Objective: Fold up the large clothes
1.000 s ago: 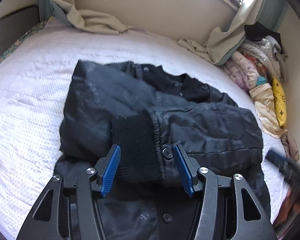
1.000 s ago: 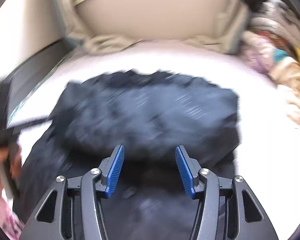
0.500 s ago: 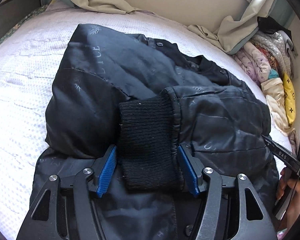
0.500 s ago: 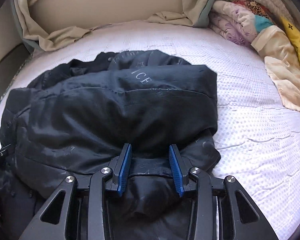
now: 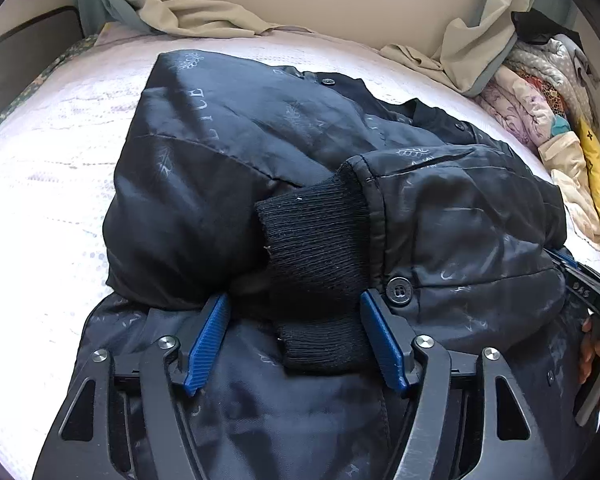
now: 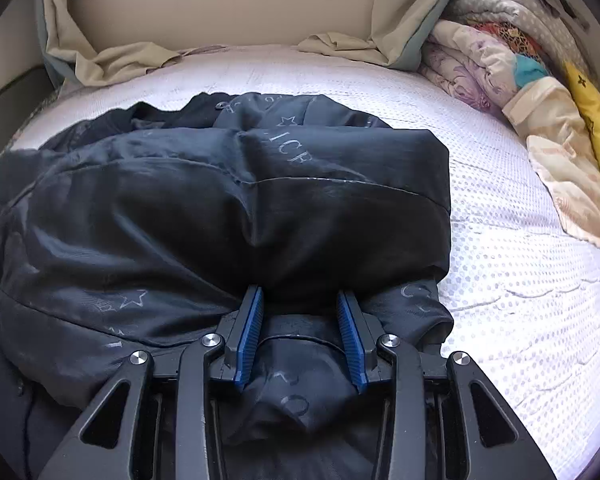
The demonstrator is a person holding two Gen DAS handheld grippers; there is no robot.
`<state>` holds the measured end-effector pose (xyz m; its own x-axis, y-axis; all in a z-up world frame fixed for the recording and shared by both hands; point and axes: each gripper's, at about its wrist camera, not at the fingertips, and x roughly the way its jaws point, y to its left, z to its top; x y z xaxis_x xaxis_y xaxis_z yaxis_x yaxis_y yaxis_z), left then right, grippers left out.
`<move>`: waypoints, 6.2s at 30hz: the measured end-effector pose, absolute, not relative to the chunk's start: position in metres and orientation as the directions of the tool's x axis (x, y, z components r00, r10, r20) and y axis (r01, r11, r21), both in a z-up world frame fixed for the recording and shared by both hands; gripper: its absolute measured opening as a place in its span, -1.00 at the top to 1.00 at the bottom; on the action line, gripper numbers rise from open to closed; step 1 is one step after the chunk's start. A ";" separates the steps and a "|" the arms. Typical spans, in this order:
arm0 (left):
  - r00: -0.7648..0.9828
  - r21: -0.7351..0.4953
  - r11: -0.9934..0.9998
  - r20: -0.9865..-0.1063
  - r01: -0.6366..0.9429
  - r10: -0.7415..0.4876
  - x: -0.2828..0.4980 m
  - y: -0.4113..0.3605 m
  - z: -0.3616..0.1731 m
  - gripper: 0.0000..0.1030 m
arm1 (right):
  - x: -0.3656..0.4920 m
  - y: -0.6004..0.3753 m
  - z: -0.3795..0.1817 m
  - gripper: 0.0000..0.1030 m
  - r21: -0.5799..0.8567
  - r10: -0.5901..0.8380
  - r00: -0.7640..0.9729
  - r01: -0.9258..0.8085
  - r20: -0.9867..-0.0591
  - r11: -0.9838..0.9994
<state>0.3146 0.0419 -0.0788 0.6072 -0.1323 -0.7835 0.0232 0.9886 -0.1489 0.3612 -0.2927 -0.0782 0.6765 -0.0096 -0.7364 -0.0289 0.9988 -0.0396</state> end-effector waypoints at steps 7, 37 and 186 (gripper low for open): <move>0.607 -0.154 0.988 -0.785 -0.001 -0.121 0.315 0.045 -0.080 -0.54 | 0.336 -0.299 -0.025 0.15 0.056 0.040 0.725 -0.002 -0.687 0.998; 0.606 -0.256 0.960 -0.784 -0.113 -0.138 0.295 0.093 -0.038 -0.67 | 0.334 -0.262 -0.089 0.14 -0.038 0.048 0.712 -0.105 -0.700 0.994; 0.586 -0.793 0.607 -0.516 -0.051 -0.625 0.261 0.135 0.007 -0.35 | 0.311 -0.387 -0.016 -0.40 0.796 0.695 0.495 -0.014 -0.521 0.606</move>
